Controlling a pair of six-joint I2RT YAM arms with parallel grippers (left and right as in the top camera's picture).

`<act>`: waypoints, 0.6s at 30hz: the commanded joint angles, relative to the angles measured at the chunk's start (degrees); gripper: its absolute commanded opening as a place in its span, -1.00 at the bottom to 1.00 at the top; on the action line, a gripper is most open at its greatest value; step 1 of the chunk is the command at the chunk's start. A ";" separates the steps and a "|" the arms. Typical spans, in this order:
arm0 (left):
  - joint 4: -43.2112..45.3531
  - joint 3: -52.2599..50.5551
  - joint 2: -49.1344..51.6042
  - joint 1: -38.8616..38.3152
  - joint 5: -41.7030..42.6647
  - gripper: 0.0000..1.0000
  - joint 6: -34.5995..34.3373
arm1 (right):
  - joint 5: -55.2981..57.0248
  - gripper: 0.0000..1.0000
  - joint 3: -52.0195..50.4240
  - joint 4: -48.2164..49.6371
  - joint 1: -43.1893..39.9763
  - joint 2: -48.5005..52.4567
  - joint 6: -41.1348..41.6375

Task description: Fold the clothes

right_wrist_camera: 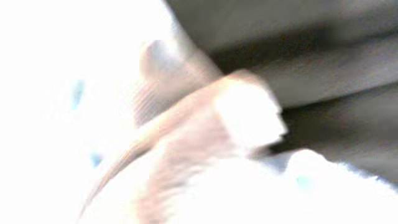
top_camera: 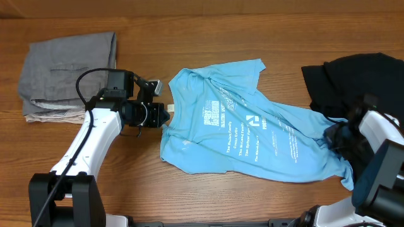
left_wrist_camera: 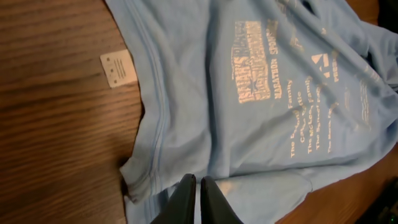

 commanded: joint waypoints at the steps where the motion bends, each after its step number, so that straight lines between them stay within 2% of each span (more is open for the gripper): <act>1: -0.48 -0.09 -0.66 0.02 -0.85 -0.83 -0.35 | -6.49 -0.85 7.78 -3.63 0.59 -1.20 -4.57; 3: -0.48 -0.09 -0.66 0.00 -0.83 -0.74 -0.35 | -10.62 -0.66 12.39 -6.25 0.63 -1.97 -9.92; 5: -0.48 -0.09 -0.66 0.00 -0.83 -0.70 -0.37 | -15.43 -0.22 18.56 -9.60 0.63 -2.19 -16.48; 6: -0.52 -0.09 -0.66 0.00 -0.85 -0.70 -0.37 | -16.44 -0.17 20.90 -10.93 0.63 -2.14 -18.10; 9: -0.68 -0.09 -0.66 0.00 -0.85 -0.70 -0.37 | -16.41 -0.21 27.06 -13.25 0.50 -2.12 -21.22; 11: -0.70 -0.09 -0.66 0.00 -0.85 -0.70 -0.39 | -15.65 -0.42 28.74 -11.72 0.15 -2.05 -21.94; 15: -0.72 -0.09 -0.66 0.00 -1.31 -0.70 -1.07 | -13.09 -0.70 28.83 -8.11 0.04 0.13 -22.49; 18: -0.70 -0.09 -0.66 0.00 -1.68 -0.70 -1.44 | -12.24 -0.75 28.83 -6.78 -0.02 3.91 -22.67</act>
